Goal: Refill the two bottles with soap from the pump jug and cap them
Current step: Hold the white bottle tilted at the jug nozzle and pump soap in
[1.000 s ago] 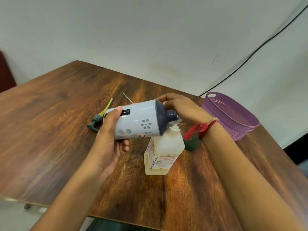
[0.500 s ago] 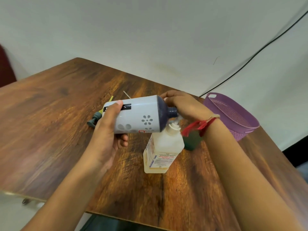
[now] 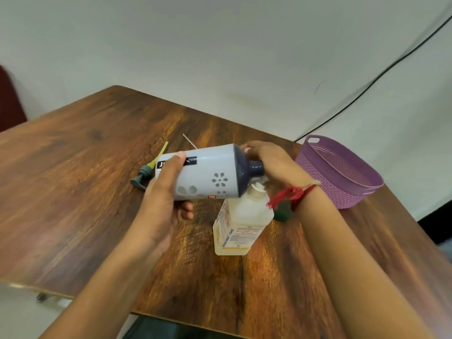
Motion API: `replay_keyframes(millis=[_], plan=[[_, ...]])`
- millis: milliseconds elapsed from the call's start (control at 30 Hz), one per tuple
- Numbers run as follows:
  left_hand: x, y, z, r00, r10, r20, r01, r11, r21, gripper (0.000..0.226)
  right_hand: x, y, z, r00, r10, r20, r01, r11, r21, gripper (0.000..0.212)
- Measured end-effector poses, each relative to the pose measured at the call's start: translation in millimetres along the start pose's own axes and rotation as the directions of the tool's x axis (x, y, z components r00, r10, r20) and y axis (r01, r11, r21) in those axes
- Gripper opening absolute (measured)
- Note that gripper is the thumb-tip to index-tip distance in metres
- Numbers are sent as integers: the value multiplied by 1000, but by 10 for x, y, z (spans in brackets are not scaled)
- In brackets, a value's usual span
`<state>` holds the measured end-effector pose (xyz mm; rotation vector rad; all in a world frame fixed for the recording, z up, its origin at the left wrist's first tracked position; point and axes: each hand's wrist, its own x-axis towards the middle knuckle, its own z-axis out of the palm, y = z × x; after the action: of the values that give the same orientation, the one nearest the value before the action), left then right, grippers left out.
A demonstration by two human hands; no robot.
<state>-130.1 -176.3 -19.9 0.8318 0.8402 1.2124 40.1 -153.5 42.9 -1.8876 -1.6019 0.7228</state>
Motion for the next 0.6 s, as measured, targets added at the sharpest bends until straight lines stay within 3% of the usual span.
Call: replay_keyframes(millis=[133,267,500,600], plan=[[-6,29,-7,1000,-15,9,15,1000,-5,34,-24,-67,-15,996,85,-16,-83,990,112,27],[9,47,8,1000,13,23,-12,1000,-13,27,-107,-157,-93,983,99,152,-121,982,142,36],[14,27,-1,1000,-25,11,25,1000,-2,39,-101,-108,11,980,174,97,-191,960,206,36],[37,56,5,999,-24,22,24,1000,-10,31,-8,-170,-100,979,203,16,-203,969,140,37]])
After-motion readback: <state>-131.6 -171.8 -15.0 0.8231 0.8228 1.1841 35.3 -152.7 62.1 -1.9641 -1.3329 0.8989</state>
